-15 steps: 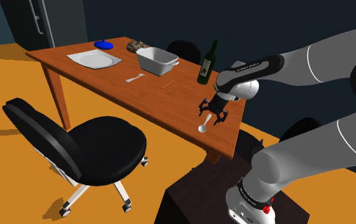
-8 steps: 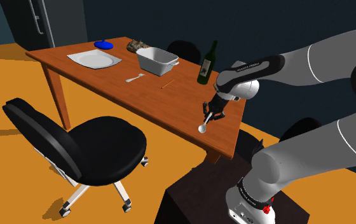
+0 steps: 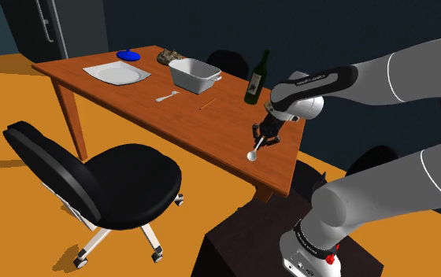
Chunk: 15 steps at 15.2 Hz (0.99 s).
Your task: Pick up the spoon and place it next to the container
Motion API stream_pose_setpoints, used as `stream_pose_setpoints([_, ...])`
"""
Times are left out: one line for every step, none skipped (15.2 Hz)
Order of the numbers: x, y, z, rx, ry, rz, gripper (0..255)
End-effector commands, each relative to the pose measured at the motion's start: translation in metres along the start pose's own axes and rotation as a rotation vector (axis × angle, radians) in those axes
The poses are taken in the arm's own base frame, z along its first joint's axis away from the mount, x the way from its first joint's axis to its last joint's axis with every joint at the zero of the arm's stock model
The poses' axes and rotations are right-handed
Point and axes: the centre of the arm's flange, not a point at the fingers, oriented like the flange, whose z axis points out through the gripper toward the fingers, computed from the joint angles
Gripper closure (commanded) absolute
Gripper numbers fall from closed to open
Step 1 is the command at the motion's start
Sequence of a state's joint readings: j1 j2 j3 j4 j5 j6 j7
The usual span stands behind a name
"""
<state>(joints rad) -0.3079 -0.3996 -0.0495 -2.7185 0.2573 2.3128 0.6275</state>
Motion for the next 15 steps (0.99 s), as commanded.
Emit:
stream_pose_setpoints([-0.002, -0.002, -0.01, 0.0, 0.0, 0.0, 255])
stream_pose_setpoints([-0.003, -0.003, -0.015, 0.0, 0.0, 0.0, 255])
stream_pose_setpoints([-0.004, -0.004, -0.021, 0.0, 0.0, 0.0, 255])
stream_pose_setpoints([-0.004, -0.005, -0.026, 0.0, 0.0, 0.0, 255])
stream_pose_setpoints([-0.005, -0.006, -0.031, 0.0, 0.0, 0.0, 255])
stream_pose_setpoints([-0.006, -0.006, -0.036, 0.0, 0.0, 0.0, 255])
stream_pose_setpoints([-0.007, -0.007, -0.041, 0.0, 0.0, 0.0, 255])
stream_pose_setpoints([-0.007, -0.008, -0.046, 0.0, 0.0, 0.0, 255])
stream_pose_setpoints([-0.008, -0.009, -0.052, 0.0, 0.0, 0.0, 255])
stream_pose_setpoints([-0.009, -0.01, -0.057, 0.0, 0.0, 0.0, 255])
stream_pose_setpoints([-0.01, -0.01, -0.062, 0.0, 0.0, 0.0, 255])
stream_pose_setpoints([-0.01, -0.011, -0.067, 0.0, 0.0, 0.0, 255])
stream_pose_setpoints([-0.011, -0.012, -0.072, 0.0, 0.0, 0.0, 255])
stream_pose_setpoints([-0.012, -0.013, -0.077, 0.0, 0.0, 0.0, 255])
stream_pose_setpoints([-0.013, -0.014, -0.083, 0.0, 0.0, 0.0, 255])
